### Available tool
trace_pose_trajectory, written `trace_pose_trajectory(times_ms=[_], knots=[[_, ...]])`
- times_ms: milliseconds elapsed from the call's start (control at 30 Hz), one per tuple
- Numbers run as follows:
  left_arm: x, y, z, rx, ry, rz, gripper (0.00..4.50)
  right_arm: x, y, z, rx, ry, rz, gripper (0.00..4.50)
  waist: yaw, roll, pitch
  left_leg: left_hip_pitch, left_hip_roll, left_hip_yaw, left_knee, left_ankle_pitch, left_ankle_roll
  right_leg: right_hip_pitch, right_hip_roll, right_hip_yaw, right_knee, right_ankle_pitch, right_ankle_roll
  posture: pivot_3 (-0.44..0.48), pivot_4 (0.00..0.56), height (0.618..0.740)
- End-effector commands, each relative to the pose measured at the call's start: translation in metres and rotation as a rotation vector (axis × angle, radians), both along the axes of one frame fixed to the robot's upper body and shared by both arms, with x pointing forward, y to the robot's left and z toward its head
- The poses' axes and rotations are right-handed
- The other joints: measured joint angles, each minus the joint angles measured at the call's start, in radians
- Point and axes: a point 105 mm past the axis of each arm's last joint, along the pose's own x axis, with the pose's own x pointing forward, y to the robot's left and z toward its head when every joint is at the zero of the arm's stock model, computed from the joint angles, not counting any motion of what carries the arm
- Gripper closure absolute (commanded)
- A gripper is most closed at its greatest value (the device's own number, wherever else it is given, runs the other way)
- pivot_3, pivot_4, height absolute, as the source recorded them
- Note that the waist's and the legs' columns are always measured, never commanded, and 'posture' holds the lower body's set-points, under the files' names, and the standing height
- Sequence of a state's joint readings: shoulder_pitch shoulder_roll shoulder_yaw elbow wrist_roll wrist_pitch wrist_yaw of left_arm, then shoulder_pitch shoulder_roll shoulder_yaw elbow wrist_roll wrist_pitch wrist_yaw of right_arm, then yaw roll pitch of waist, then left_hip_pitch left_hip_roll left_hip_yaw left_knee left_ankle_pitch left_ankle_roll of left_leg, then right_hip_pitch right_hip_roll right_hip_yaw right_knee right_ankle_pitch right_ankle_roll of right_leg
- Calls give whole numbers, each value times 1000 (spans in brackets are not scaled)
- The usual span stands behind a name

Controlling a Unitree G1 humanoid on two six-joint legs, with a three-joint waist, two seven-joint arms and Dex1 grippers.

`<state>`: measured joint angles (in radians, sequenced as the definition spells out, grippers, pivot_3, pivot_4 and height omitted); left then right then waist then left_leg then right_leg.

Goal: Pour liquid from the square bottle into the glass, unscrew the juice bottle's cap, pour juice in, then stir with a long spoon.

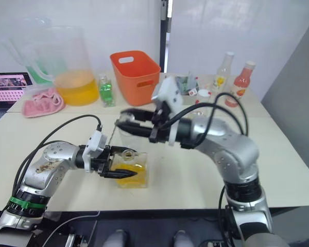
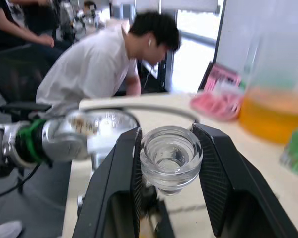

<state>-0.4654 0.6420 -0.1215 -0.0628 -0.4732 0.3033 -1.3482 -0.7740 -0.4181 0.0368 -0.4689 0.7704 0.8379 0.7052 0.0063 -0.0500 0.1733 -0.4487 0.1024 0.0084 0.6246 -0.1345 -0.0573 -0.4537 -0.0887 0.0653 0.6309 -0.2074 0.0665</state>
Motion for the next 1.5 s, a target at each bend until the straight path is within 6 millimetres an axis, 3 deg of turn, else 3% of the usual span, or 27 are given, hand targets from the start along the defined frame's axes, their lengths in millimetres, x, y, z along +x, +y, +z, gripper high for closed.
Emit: trace_pose_trajectory(times_ms=[33,167,300,500,633,867,1167,1500], knots=[[-9,-5,-17,55,59,-55,1690,-5,-7,6,19,-23,2,3424,0,0,0,0,0,0,0,0,0,0,0,0,0,0,-1,0,150,703],[-9,-5,-18,54,63,-59,1690,-1,-24,7,16,-24,-57,3423,2,1,0,0,0,0,0,0,0,0,0,0,0,0,-1,0,150,703],[-9,-6,-19,50,64,-67,1690,10,-63,-1,-39,-10,-220,3423,7,1,0,-1,0,0,0,0,0,0,0,0,-1,0,-1,0,150,703],[-8,-9,-17,34,59,-81,1690,26,-152,-21,-43,69,-558,3423,8,2,-1,0,0,0,1,0,0,1,-1,0,-2,-1,-1,0,150,703],[-5,-12,-13,17,39,-85,1690,42,-221,-53,-48,87,-873,3424,9,3,-1,3,-1,0,1,0,1,6,-1,0,-4,-1,0,0,150,703],[-3,-15,-8,-3,3,-67,1690,64,-303,-102,19,124,-1304,3424,6,5,-2,8,-1,0,1,-1,1,13,-1,0,-5,-1,1,0,150,703],[-6,-14,-7,-16,-11,-47,1690,75,-339,-131,169,173,-1605,3424,5,9,-2,8,-4,-1,1,-1,1,14,-2,1,-6,-2,2,0,150,703],[-2,-13,-6,-33,-19,-9,1690,73,-329,-171,176,282,-1635,3424,2,12,-2,8,-5,-3,1,-1,1,16,-2,1,-6,-3,3,0,150,703]])
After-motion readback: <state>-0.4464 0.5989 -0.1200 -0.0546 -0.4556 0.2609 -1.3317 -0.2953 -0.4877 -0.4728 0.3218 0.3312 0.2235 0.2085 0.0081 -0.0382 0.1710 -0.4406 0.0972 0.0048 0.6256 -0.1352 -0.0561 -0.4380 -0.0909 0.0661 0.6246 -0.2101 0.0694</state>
